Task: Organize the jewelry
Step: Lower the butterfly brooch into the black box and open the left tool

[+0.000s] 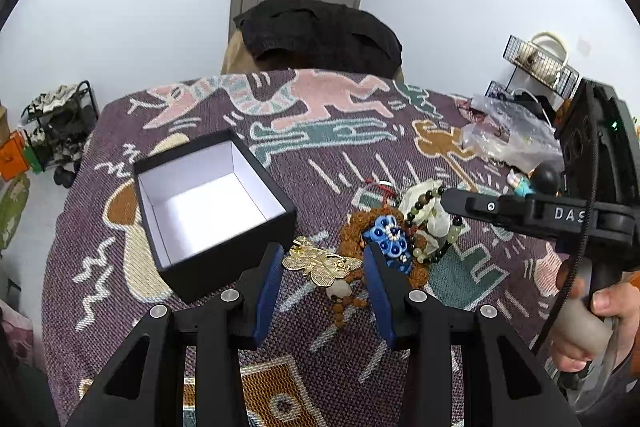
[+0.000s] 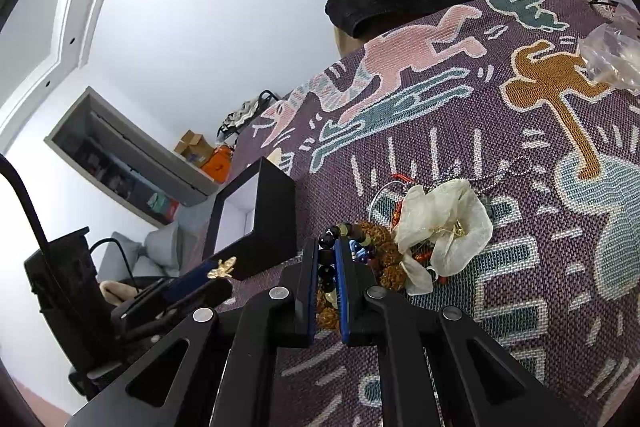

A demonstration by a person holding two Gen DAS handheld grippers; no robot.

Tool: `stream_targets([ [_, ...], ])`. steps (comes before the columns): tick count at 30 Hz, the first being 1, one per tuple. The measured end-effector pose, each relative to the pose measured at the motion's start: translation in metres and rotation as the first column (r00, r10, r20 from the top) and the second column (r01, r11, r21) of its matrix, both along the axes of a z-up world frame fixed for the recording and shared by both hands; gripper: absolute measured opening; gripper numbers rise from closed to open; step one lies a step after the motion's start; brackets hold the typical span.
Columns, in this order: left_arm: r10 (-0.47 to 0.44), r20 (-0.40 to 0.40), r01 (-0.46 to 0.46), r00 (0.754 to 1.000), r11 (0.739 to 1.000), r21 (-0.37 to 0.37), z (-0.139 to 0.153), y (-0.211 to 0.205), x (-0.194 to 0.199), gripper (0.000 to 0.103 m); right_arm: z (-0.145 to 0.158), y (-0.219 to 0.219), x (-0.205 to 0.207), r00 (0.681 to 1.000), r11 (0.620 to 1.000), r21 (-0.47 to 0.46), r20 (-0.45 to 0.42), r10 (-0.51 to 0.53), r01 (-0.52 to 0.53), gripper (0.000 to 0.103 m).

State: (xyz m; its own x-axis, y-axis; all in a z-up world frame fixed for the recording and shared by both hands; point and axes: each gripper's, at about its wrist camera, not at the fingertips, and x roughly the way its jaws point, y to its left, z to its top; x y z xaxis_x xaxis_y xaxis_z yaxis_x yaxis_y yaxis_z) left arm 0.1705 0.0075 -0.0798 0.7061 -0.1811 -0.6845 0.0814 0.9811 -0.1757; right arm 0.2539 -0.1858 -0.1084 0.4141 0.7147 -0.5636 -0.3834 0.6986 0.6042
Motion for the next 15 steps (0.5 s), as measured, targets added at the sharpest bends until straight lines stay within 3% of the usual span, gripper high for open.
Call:
stream_targets([
  [15,0.114,0.047,-0.115,0.992,0.993,0.017,0.02,0.047,0.019,0.043,0.021,0.028,0.011,0.998,0.999,0.012,0.034,0.047,-0.047,0.01],
])
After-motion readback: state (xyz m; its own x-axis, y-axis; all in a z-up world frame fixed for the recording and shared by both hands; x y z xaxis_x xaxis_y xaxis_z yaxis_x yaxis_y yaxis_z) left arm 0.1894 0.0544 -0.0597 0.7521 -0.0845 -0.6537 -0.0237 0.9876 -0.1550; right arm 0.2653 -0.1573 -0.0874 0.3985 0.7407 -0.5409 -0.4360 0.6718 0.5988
